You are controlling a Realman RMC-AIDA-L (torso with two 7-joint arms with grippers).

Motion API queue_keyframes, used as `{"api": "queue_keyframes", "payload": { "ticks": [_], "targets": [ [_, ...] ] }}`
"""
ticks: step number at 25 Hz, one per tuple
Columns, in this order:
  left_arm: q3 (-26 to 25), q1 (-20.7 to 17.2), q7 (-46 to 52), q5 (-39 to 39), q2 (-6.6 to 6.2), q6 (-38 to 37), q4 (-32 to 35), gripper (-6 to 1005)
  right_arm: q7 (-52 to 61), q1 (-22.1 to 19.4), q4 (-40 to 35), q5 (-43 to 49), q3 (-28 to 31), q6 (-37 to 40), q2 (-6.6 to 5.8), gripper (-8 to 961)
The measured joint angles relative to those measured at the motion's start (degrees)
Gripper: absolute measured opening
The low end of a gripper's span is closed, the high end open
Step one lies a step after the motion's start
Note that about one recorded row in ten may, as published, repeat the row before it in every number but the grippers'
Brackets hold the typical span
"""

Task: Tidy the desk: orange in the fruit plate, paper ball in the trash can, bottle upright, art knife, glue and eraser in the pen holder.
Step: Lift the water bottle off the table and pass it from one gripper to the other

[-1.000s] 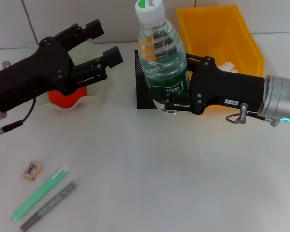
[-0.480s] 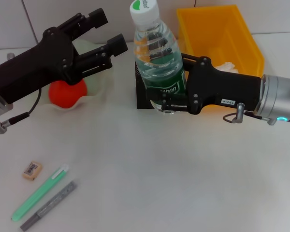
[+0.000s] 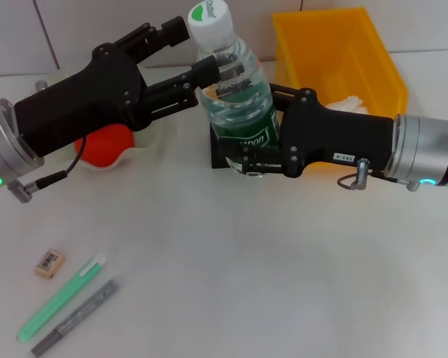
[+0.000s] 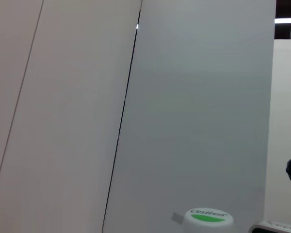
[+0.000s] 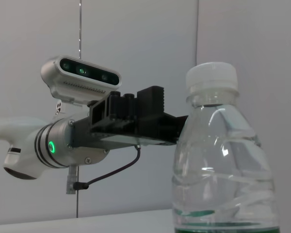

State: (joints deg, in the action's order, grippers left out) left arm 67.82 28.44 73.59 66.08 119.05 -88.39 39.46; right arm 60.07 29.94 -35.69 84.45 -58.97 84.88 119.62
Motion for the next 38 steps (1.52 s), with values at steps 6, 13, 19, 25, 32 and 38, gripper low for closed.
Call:
{"api": "queue_keyframes", "payload": {
  "ticks": [6, 13, 19, 25, 32, 38],
  "targets": [
    [-0.01, 0.39, -0.02, 0.0, 0.03, 0.27, -0.15, 849, 0.06, 0.11, 0.0, 0.0, -0.01, -0.07, 0.05, 761],
    [-0.05, 1.05, -0.03, -0.12, 0.05, 0.52, -0.6, 849, 0.09, 0.3, 0.03, 0.0, -0.62, -0.22, 0.09, 761],
    [0.16, 1.24, -0.31, -1.8, 0.04, 0.6, -0.79, 848, 0.07, 0.3, 0.09, -0.01, -0.82, -0.74, 0.12, 761],
    [1.22, 1.57, -0.81, -2.19, 0.04, 0.95, -0.87, 848, 0.0, 0.29, 0.28, -0.77, -1.6, -0.9, 0.18, 761],
    [1.92, 1.62, -0.83, -2.86, 0.04, 1.12, -0.88, 848, -0.04, 0.29, 0.28, -0.78, -1.59, -0.9, 0.18, 761],
    [2.12, 1.62, -0.82, -3.15, 0.04, 1.2, -0.88, 848, -0.06, 0.29, 0.64, -0.79, -1.66, -0.9, 0.18, 761]
  ]
}}
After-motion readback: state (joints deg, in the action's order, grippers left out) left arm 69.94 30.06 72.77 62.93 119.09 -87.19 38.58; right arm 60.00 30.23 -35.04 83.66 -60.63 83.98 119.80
